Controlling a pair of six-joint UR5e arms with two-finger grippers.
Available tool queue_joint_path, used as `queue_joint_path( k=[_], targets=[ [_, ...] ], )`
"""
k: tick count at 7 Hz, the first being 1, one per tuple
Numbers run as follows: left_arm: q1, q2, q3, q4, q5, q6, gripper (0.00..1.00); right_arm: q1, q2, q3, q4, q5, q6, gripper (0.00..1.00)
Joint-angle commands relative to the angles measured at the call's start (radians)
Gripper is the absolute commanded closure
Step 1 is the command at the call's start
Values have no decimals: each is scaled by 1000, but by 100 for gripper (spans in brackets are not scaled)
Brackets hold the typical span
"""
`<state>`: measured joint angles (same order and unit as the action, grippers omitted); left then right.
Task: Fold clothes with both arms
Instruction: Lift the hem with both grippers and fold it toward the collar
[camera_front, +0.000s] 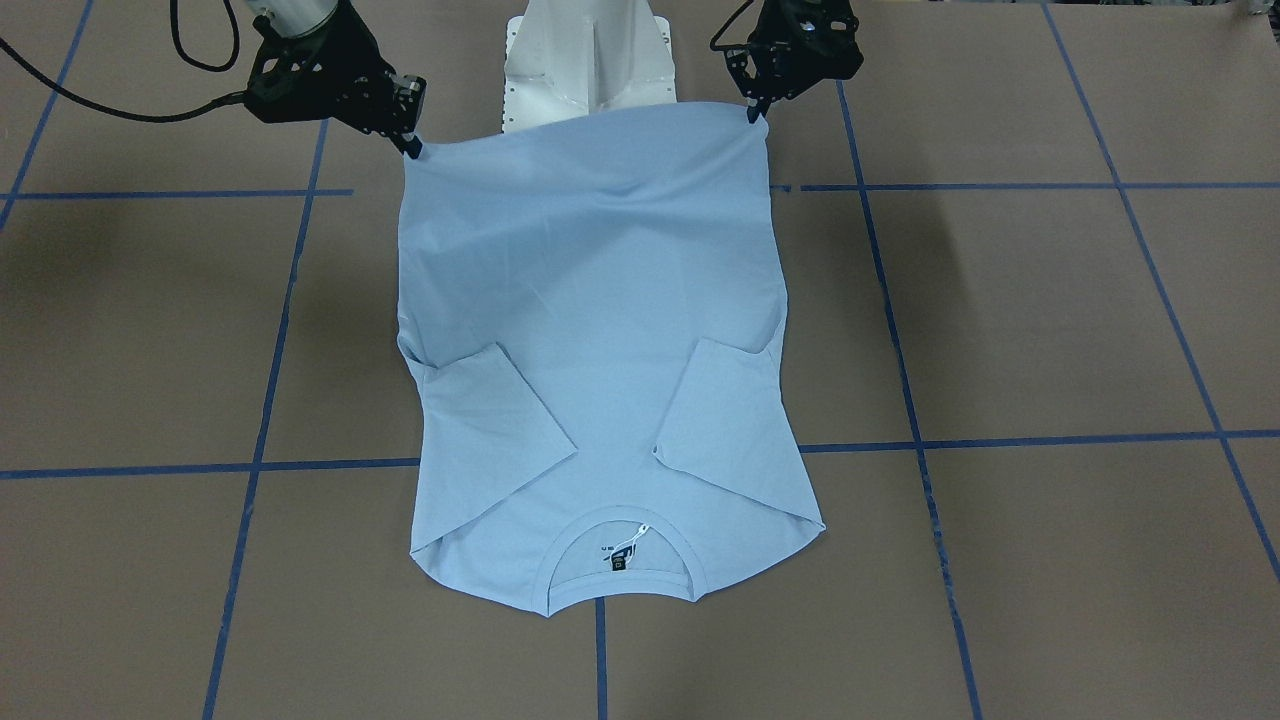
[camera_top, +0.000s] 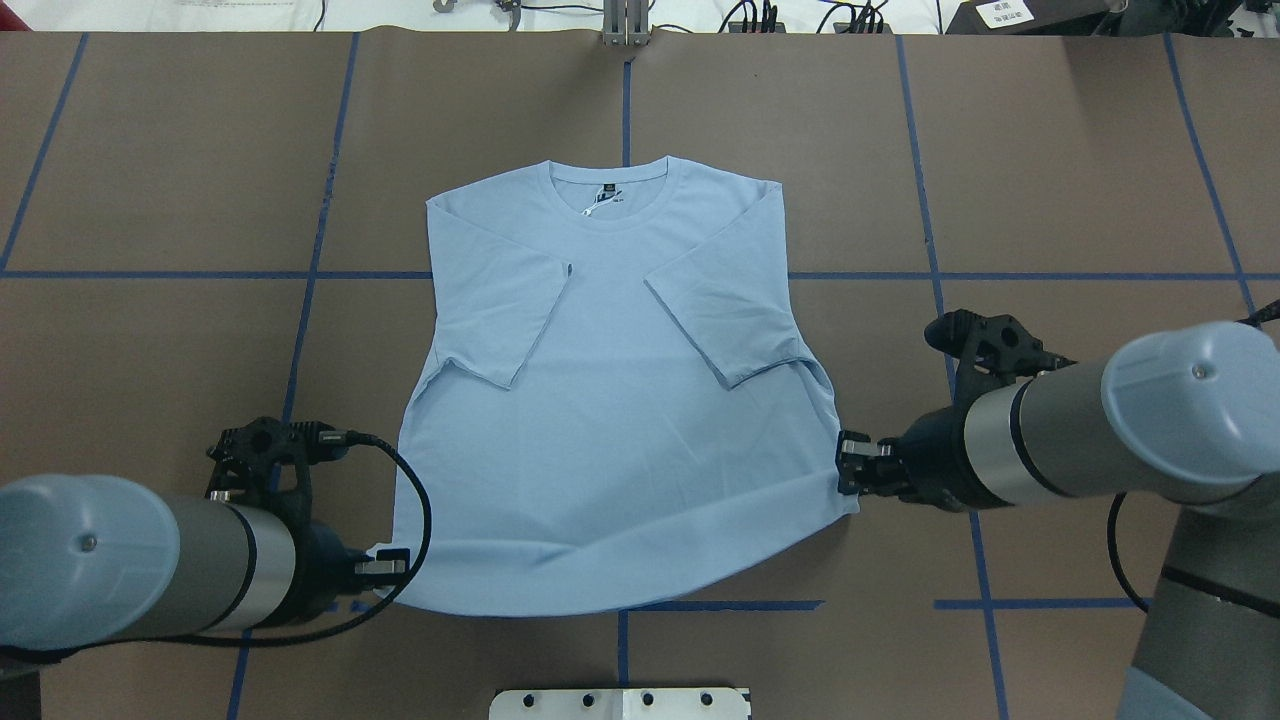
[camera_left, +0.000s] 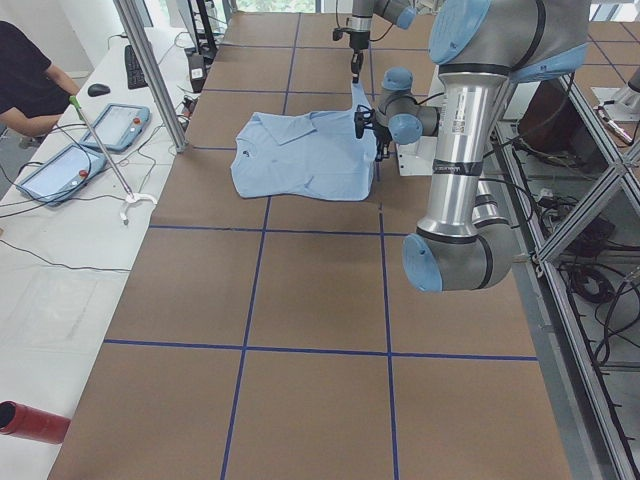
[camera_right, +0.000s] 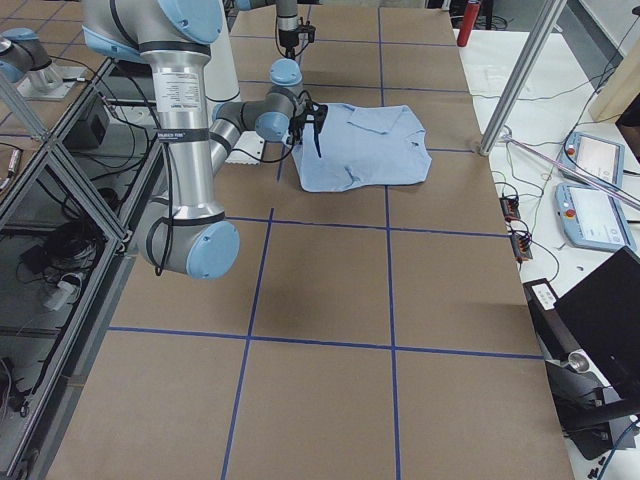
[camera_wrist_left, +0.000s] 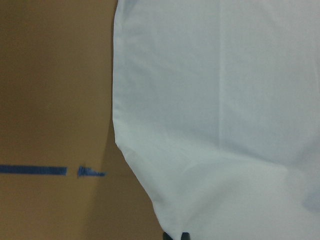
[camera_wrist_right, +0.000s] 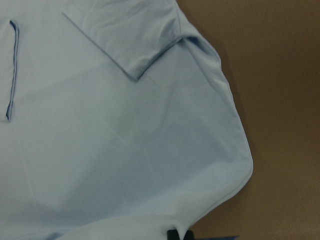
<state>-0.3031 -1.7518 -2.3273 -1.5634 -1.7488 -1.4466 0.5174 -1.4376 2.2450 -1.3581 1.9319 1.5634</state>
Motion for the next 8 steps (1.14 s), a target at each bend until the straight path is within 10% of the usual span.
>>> queue_joint_path(
  k=[1, 8],
  targets=[
    [-124, -73, 80, 8, -35, 61, 100, 142, 44, -79, -3, 12, -62, 100],
    [-453, -319, 503, -26, -43, 268, 100, 278, 329, -420, -1, 21, -66, 100]
  ],
)
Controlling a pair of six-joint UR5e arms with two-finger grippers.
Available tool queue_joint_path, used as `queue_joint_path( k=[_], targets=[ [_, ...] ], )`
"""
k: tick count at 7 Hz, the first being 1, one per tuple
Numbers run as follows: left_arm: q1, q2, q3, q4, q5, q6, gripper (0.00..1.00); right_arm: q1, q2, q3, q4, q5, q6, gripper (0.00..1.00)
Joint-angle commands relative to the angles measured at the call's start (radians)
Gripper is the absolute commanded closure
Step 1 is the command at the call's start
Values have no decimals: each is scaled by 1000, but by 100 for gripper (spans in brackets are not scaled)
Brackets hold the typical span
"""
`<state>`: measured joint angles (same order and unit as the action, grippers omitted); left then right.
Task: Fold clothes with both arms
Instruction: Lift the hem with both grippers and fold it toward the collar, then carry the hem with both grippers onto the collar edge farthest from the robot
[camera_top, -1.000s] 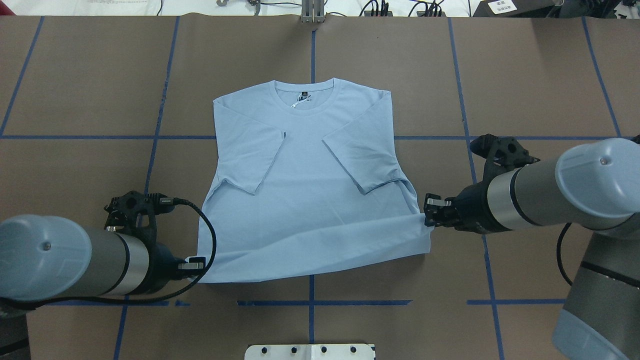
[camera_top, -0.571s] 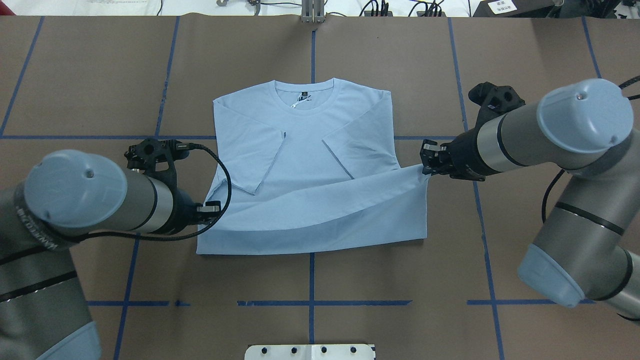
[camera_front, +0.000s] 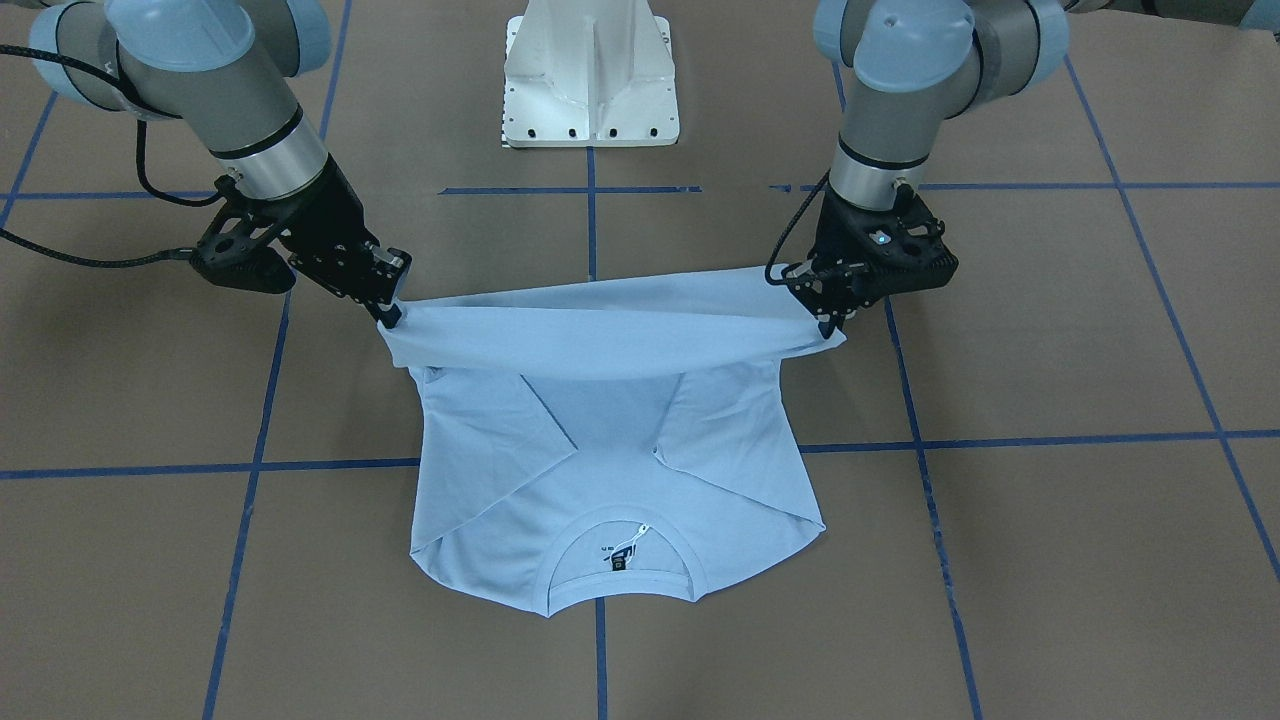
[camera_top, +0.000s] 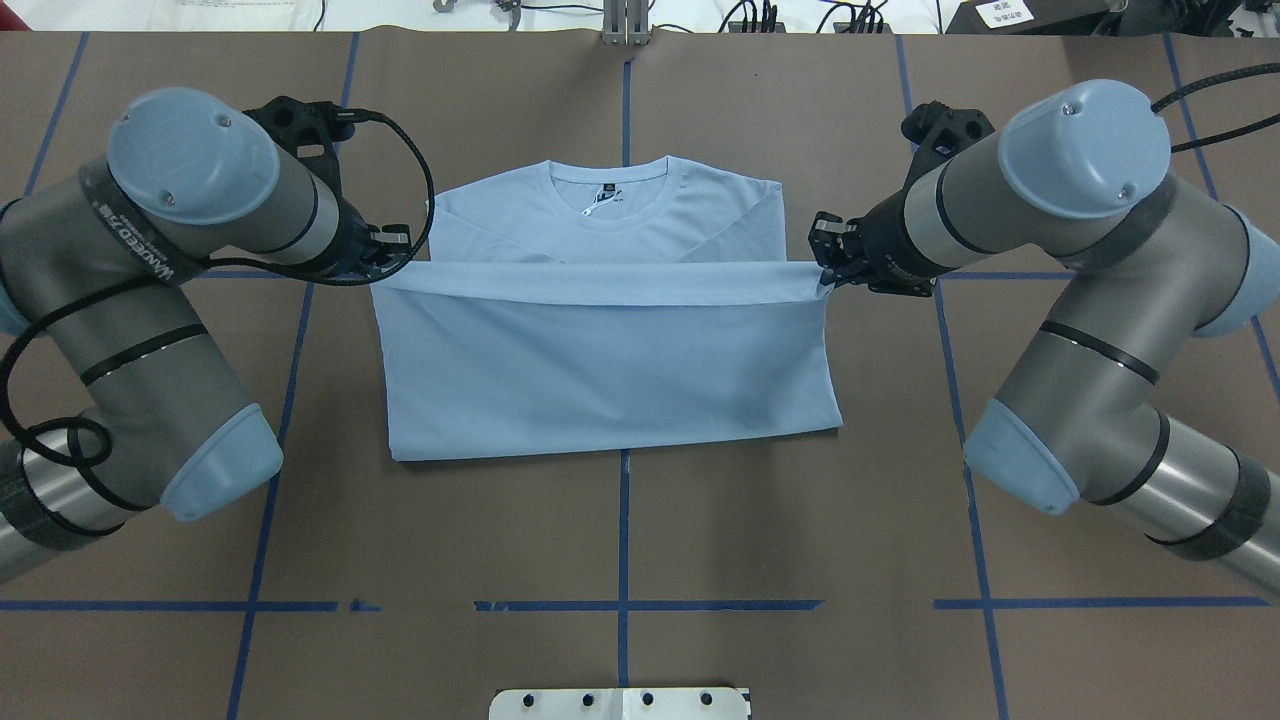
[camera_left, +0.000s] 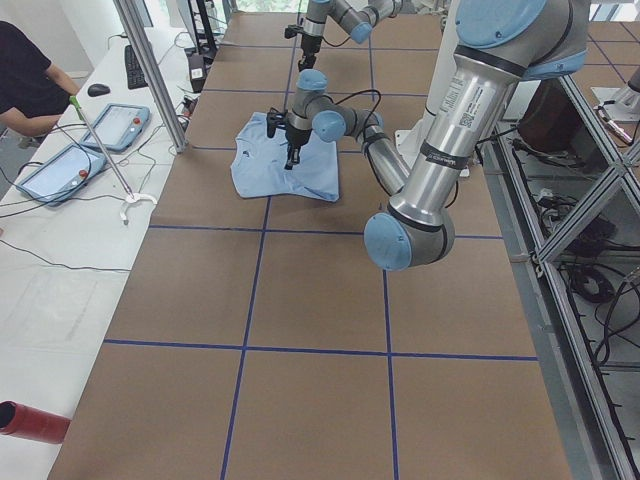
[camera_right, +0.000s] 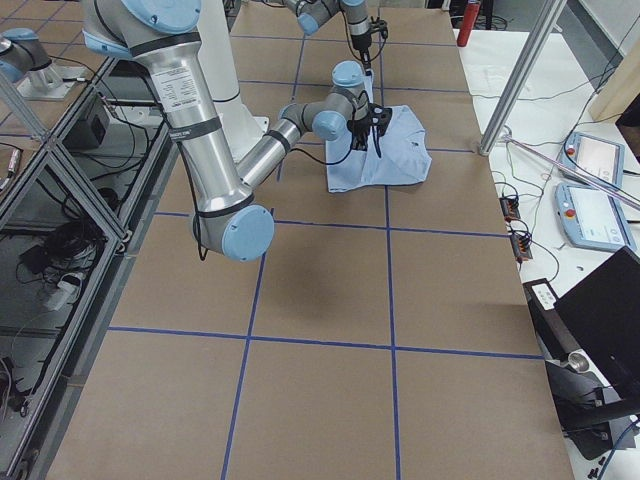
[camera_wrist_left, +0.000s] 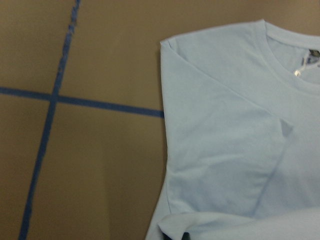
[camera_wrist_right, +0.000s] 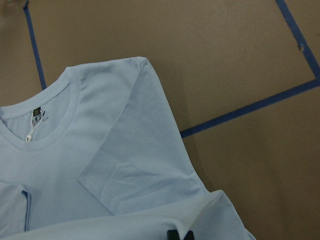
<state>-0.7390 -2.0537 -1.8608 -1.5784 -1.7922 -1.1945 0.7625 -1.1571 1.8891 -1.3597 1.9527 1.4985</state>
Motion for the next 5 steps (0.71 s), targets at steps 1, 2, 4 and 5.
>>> queue_joint_path(
  k=[1, 2, 4, 5],
  targets=[
    [-17, -38, 81, -46, 0, 15, 100, 55, 142, -185, 2, 0, -3, 100],
    [-17, -48, 144, -114, 0, 13, 100, 66, 189, -297, 101, -3, -1, 100],
    [-19, -77, 219, -173, 2, 7, 100, 89, 203, -447, 290, -5, -1, 100],
    [-19, -101, 267, -199, 2, 3, 100, 90, 235, -488, 290, -5, -1, 100]
  ],
)
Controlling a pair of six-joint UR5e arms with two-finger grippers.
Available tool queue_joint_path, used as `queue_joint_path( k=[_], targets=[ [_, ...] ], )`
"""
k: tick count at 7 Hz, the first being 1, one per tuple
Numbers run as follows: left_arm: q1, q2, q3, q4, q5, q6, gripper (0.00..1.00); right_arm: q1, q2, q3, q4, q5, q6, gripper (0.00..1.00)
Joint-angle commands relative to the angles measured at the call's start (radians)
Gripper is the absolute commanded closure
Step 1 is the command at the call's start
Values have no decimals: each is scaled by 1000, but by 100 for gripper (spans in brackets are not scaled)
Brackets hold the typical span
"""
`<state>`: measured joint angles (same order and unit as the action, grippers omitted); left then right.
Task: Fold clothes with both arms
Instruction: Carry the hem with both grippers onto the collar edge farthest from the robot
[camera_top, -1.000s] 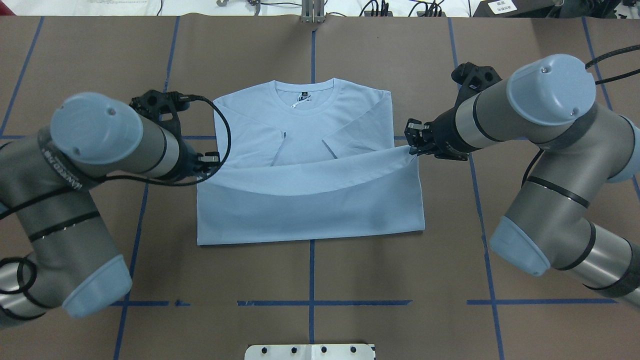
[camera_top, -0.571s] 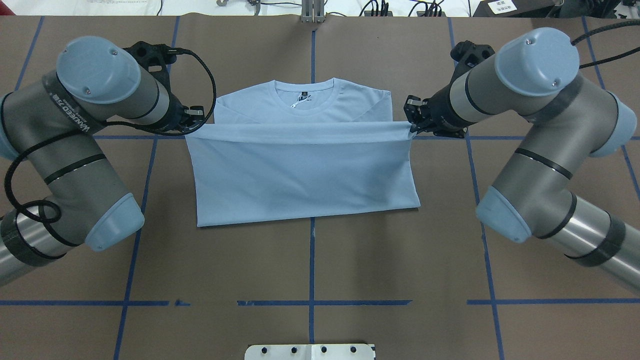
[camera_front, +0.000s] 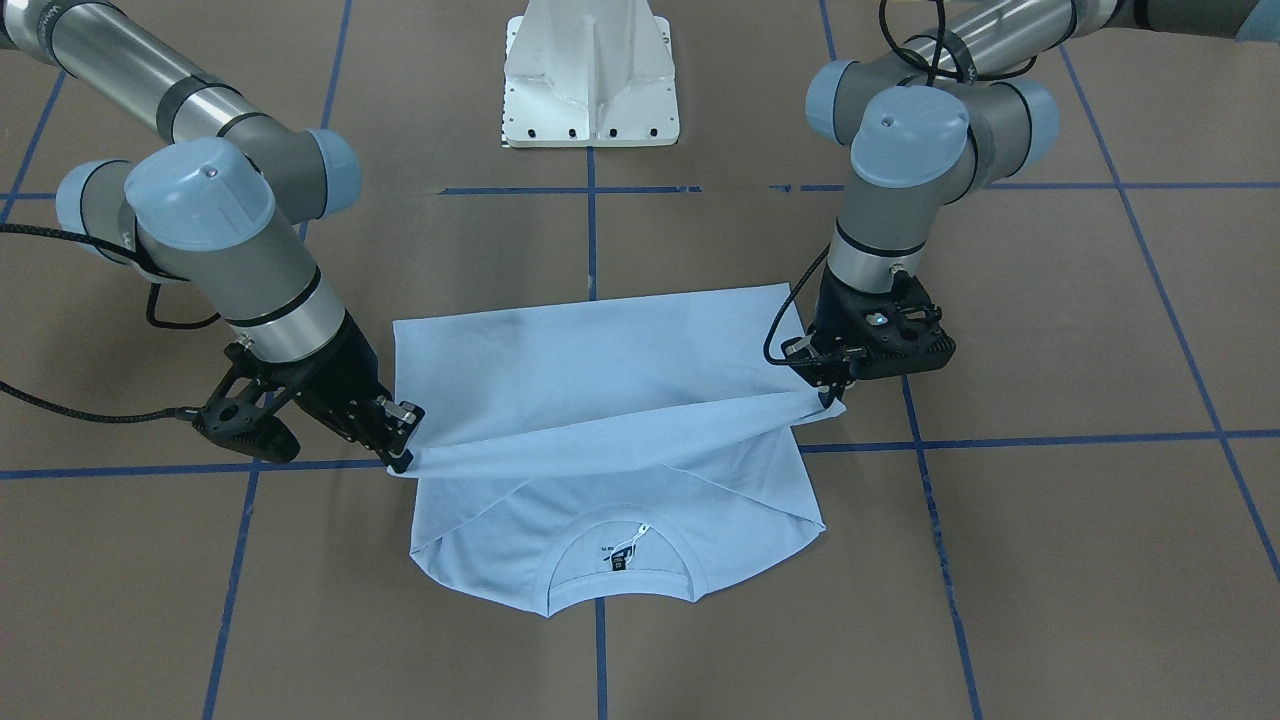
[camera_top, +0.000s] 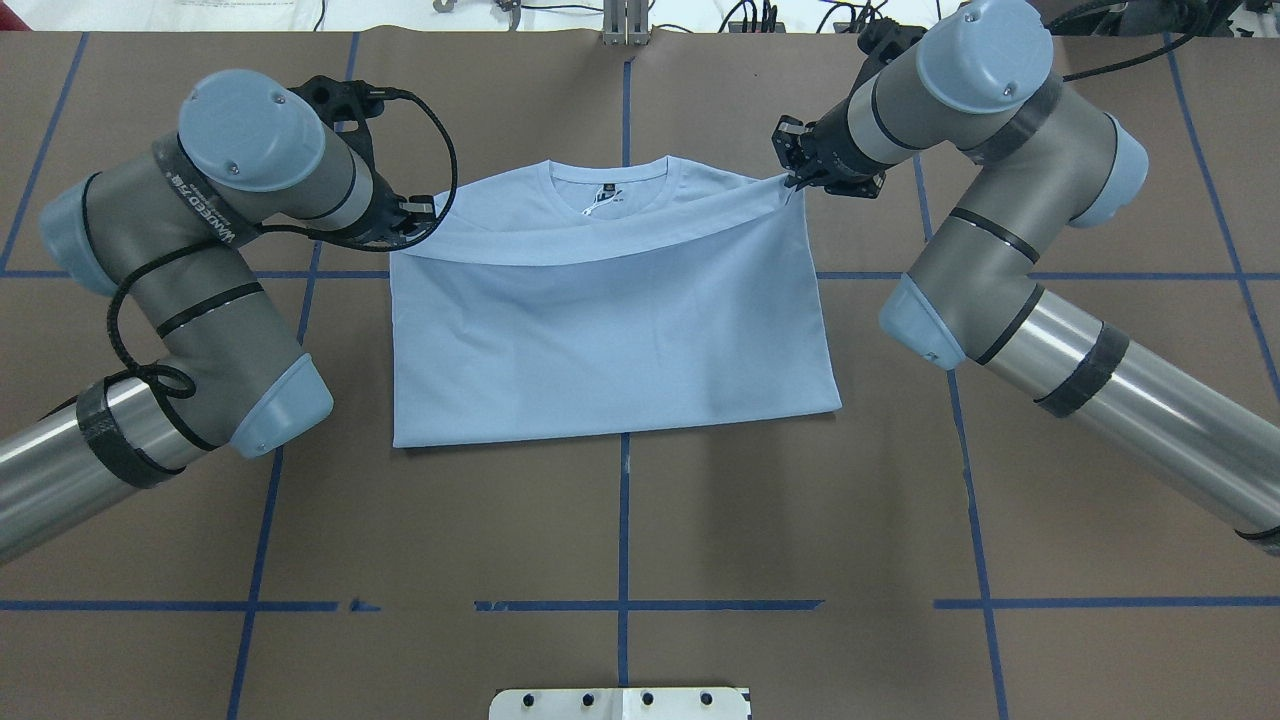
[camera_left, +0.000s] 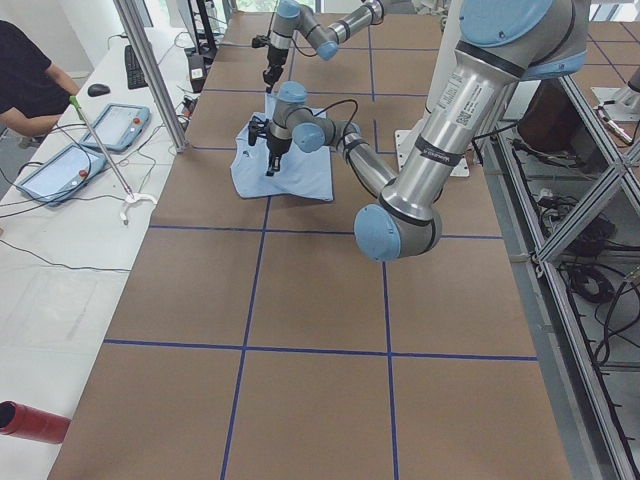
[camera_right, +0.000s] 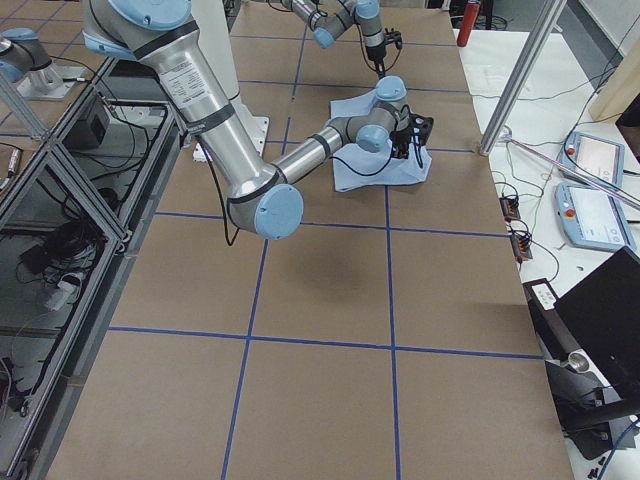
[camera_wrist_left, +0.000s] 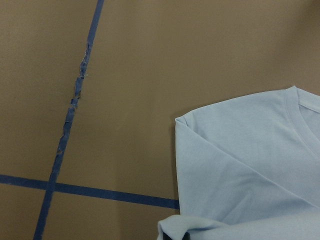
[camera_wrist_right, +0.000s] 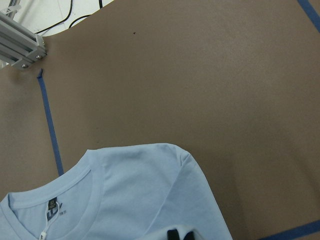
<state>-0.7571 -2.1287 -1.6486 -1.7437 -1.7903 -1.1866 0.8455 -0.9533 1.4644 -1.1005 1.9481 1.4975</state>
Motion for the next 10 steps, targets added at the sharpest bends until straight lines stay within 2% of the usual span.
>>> queue_joint_path(
  k=[1, 2, 4, 10],
  targets=[
    [-8, -42, 119, -87, 2, -5, 100, 7, 81, -135, 31, -1, -2, 100],
    [-25, -42, 162, -126, 2, -2, 100, 7, 106, -174, 33, -1, -2, 100],
    [-45, -43, 214, -170, 3, -1, 100, 7, 105, -193, 33, -5, -5, 100],
    [-45, -91, 256, -174, 3, -5, 100, 3, 105, -193, 34, 2, -8, 100]
  ],
)
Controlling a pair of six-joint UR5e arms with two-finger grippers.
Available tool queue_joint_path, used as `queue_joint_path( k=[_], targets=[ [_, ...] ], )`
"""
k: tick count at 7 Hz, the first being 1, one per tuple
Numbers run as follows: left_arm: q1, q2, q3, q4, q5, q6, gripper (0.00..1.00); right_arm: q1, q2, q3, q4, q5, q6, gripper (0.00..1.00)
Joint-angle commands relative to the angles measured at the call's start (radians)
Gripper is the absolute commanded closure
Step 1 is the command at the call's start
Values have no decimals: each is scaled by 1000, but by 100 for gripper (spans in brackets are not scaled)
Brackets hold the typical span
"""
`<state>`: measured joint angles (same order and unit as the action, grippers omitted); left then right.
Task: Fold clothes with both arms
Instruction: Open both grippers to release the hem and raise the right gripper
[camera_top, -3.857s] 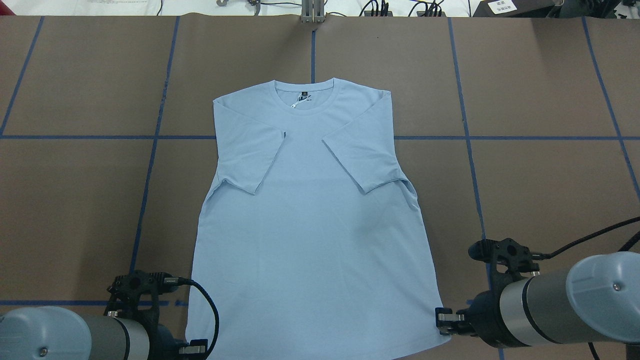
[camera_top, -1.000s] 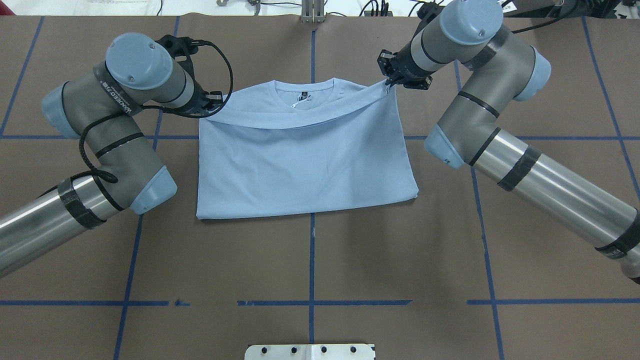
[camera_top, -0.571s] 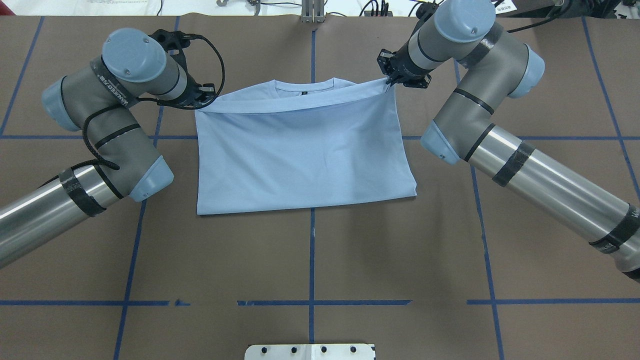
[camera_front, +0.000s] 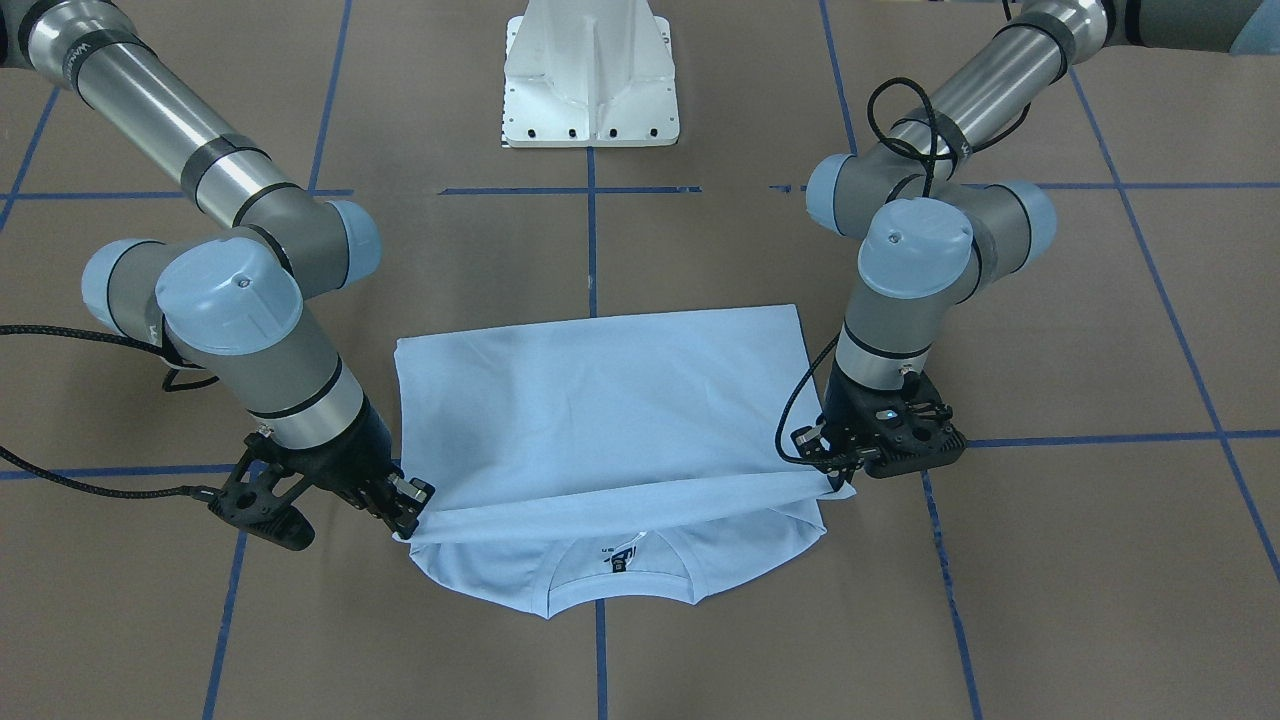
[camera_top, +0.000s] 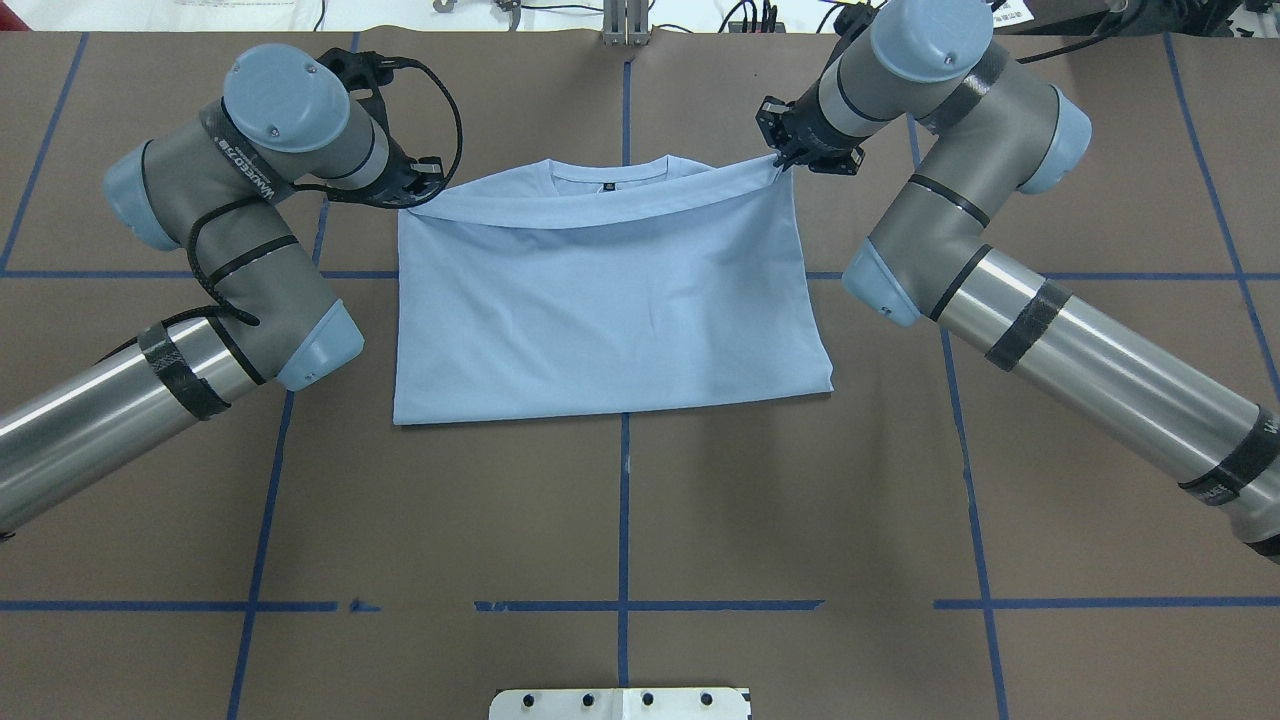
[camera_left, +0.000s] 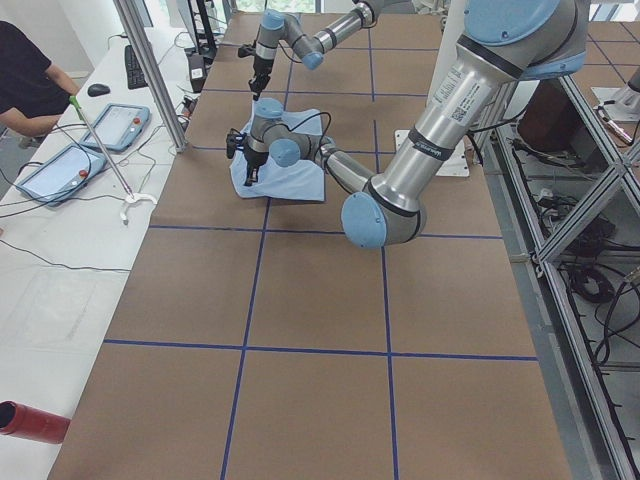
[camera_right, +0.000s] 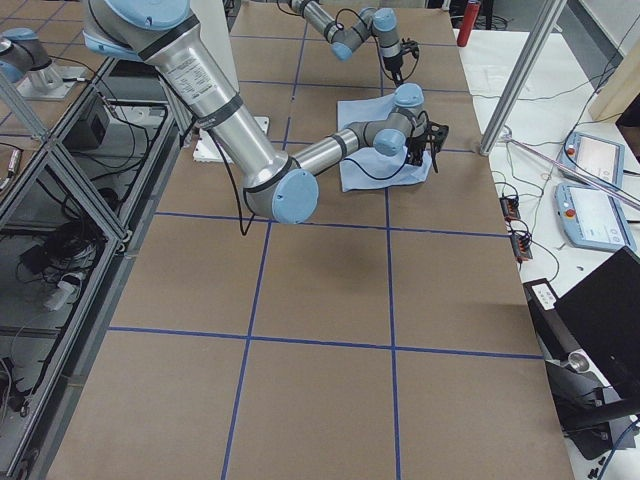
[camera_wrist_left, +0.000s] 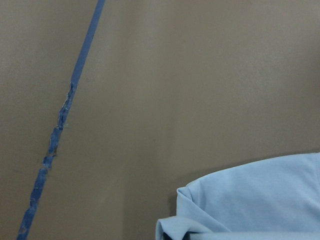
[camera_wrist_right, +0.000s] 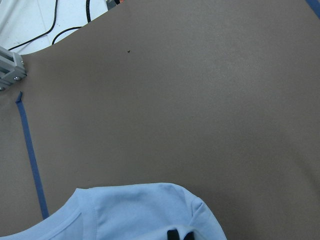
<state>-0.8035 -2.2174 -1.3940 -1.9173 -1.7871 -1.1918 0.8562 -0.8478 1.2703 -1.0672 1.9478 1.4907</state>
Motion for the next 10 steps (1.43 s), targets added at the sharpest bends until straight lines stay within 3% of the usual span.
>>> queue_joint_path(
  k=[1, 2, 3, 4, 6, 8, 10],
  targets=[
    [1, -2, 1, 0, 0, 0, 100, -9, 0, 1, 7, 2, 0, 100],
    [3, -10, 1, 0, 0, -11, 56, -9, -7, 1, 27, 2, 0, 79],
    [4, -19, 3, 0, 0, -41, 32, -9, -10, 0, 27, -3, -1, 21],
    [4, -21, 3, 0, 0, -41, 1, -8, -11, -2, 27, -1, -1, 0],
    [3, -24, -2, 0, 0, -41, 1, -8, -14, 21, 33, 7, 6, 0],
    [4, -31, -8, 3, -2, -54, 1, -80, -182, 238, 24, 0, 16, 0],
    [4, -31, -20, 3, -5, -83, 1, -146, -314, 340, 23, -32, 20, 1]
  ],
)
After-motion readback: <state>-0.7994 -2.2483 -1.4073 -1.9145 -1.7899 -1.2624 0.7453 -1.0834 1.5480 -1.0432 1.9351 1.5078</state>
